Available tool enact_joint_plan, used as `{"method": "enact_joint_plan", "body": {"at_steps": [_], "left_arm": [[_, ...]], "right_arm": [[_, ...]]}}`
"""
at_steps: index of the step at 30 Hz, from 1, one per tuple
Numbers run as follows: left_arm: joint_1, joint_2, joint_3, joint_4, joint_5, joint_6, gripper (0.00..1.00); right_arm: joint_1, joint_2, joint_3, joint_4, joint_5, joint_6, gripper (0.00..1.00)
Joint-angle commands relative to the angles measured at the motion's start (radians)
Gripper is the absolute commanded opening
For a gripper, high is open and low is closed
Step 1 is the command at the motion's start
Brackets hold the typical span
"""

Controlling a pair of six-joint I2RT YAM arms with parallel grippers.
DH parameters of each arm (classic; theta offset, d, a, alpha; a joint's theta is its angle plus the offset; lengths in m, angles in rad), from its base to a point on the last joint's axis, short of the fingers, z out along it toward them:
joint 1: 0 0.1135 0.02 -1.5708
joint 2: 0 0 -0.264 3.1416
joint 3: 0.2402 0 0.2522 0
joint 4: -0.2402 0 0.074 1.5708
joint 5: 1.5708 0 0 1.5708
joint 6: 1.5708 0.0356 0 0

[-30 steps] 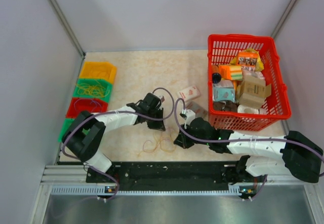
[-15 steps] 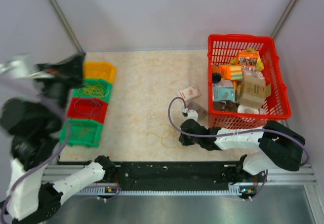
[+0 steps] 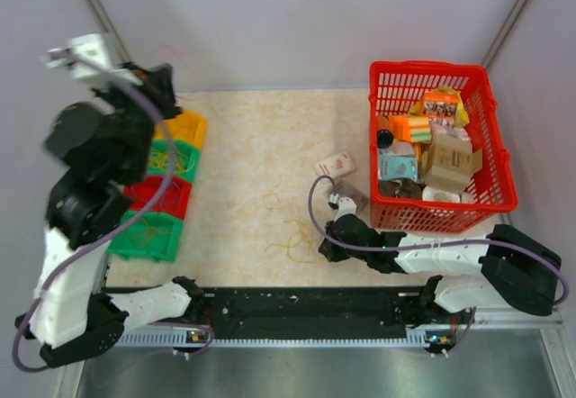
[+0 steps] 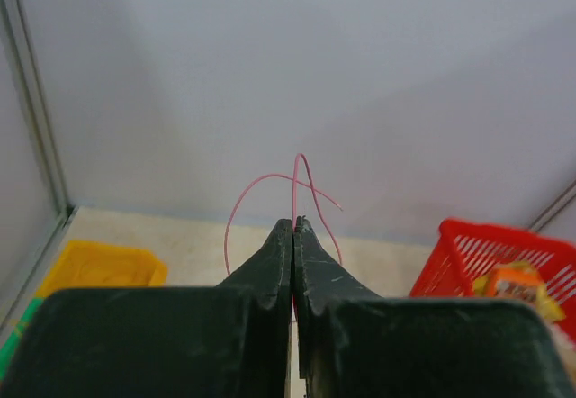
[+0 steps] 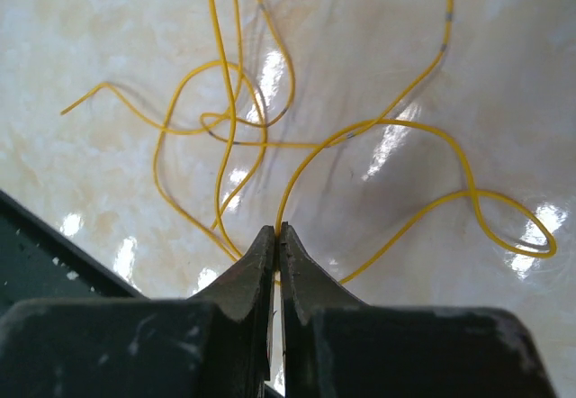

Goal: Untangle the cables

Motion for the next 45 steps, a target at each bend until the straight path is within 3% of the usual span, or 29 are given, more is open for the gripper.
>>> {"method": "enact_joint_plan", "body": {"at_steps": [1, 3, 8, 14, 16, 21, 24, 30, 37, 45], "left_arm": [[0.023, 0.056, -0.112, -0.149, -0.124, -0.019, 0.00], [0.082, 0.058, -0.181, -0.185, -0.094, -0.066, 0.00], [0.412, 0.041, -0.364, -0.221, 0.164, -0.203, 0.00], [0.607, 0.082, -0.439, -0.252, 0.250, -0.266, 0.00], [0.677, 0.102, -0.464, -0.217, 0.304, -0.269, 0.00], [0.868, 0.217, -0.456, -0.069, 0.622, -0.337, 0.00], [0.912, 0.280, -0.473, 0.065, 0.716, -0.434, 0.00], [0.920, 0.429, -0.417, 0.238, 0.691, -0.532, 0.00], [0.936, 0.608, -0.349, 0.317, 0.609, -0.543, 0.00], [0.960, 0.699, -0.317, 0.389, 0.714, -0.565, 0.00]], "right_arm": [[-0.005, -0.073, -0.044, 0.125, -0.090, -0.072, 0.00], [-0.005, -0.076, -0.050, 0.148, -0.106, -0.084, 0.00], [-0.005, -0.060, -0.050, 0.168, -0.133, -0.098, 0.00], [-0.005, -0.073, -0.070, 0.199, -0.151, -0.106, 0.00], [-0.003, -0.071, -0.072, 0.204, -0.154, -0.107, 0.00], [-0.005, -0.071, -0.072, 0.211, -0.165, -0.112, 0.00], [-0.003, -0.076, -0.075, 0.211, -0.160, -0.110, 0.00], [-0.003, -0.082, -0.082, 0.216, -0.157, -0.109, 0.00], [-0.003, -0.053, -0.066, 0.221, -0.169, -0.115, 0.00], [-0.003, -0.033, -0.055, 0.236, -0.176, -0.117, 0.00]]}}
